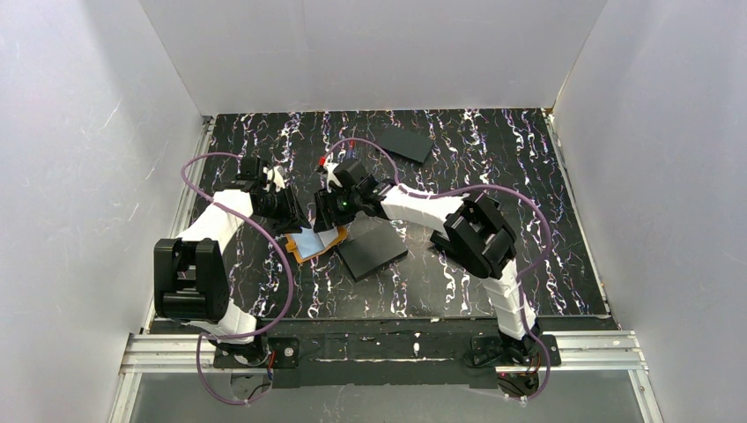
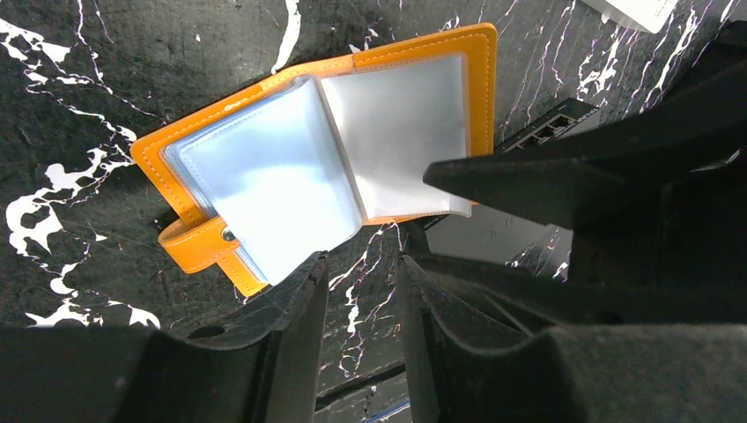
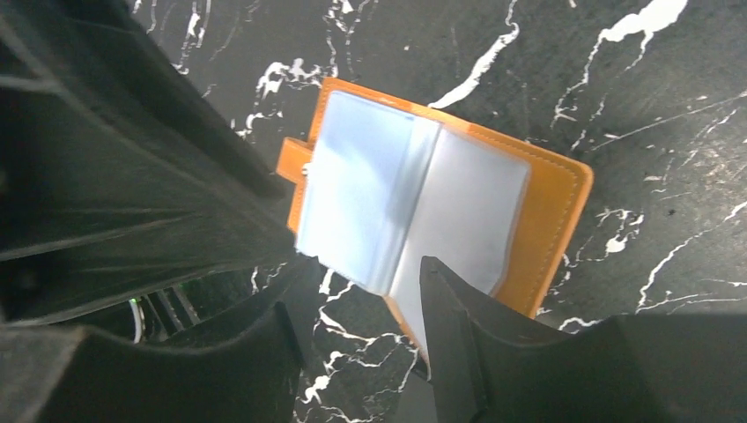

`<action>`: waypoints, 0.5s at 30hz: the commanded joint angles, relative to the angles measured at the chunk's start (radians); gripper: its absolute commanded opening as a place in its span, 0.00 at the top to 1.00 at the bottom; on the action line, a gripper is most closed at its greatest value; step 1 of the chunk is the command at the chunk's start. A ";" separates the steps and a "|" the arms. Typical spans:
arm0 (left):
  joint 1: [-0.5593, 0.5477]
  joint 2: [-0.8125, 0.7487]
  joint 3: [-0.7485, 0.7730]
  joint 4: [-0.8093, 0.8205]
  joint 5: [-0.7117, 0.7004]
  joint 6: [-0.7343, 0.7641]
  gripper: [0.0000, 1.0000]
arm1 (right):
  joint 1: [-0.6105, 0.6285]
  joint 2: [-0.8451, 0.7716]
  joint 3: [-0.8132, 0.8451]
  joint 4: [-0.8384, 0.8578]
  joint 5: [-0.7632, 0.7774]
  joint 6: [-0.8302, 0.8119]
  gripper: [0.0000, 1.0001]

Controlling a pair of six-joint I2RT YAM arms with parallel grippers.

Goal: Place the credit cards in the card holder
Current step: Open the card holder at the center of the board.

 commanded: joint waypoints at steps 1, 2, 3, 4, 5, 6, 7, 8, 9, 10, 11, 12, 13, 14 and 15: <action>-0.009 -0.023 -0.008 -0.002 0.015 0.007 0.67 | 0.008 -0.095 0.000 0.013 0.005 -0.007 0.47; -0.010 -0.022 -0.007 -0.002 0.014 0.008 0.67 | 0.008 -0.098 -0.005 0.015 0.004 -0.007 0.49; -0.011 -0.021 -0.007 -0.002 0.015 0.008 0.67 | 0.009 -0.102 -0.012 0.017 0.004 -0.008 0.51; -0.012 -0.020 -0.007 -0.002 0.015 0.008 0.67 | 0.009 -0.105 -0.019 0.020 0.005 -0.009 0.52; -0.013 -0.020 -0.007 -0.003 0.014 0.008 0.67 | 0.009 -0.107 -0.025 0.020 0.006 -0.009 0.54; -0.014 -0.020 -0.008 -0.003 0.013 0.009 0.67 | 0.010 -0.108 -0.032 0.020 0.009 -0.009 0.55; -0.014 -0.019 -0.007 -0.003 0.014 0.009 0.67 | 0.010 -0.111 -0.037 0.022 0.011 -0.011 0.56; -0.015 -0.020 -0.007 -0.003 0.012 0.009 0.67 | 0.010 -0.115 -0.049 0.022 0.014 -0.014 0.57; -0.014 -0.020 -0.008 -0.003 0.011 0.009 0.67 | 0.010 -0.118 -0.057 0.023 0.017 -0.017 0.57; -0.015 -0.019 -0.007 -0.003 0.012 0.009 0.66 | 0.010 -0.120 -0.065 0.023 0.023 -0.019 0.58; -0.017 -0.017 -0.007 -0.003 0.012 0.009 0.66 | 0.009 -0.123 -0.072 0.023 0.028 -0.023 0.58; -0.016 -0.016 -0.006 -0.004 0.012 0.009 0.66 | 0.009 -0.125 -0.078 0.022 0.029 -0.026 0.59; -0.017 -0.013 -0.006 -0.004 0.013 0.008 0.66 | 0.010 -0.126 -0.084 0.021 0.034 -0.030 0.59; -0.018 -0.013 -0.006 -0.005 0.013 0.009 0.66 | 0.009 -0.128 -0.089 0.018 0.038 -0.035 0.59; -0.017 -0.012 -0.005 -0.005 0.013 0.009 0.66 | 0.009 -0.130 -0.094 0.016 0.038 -0.038 0.59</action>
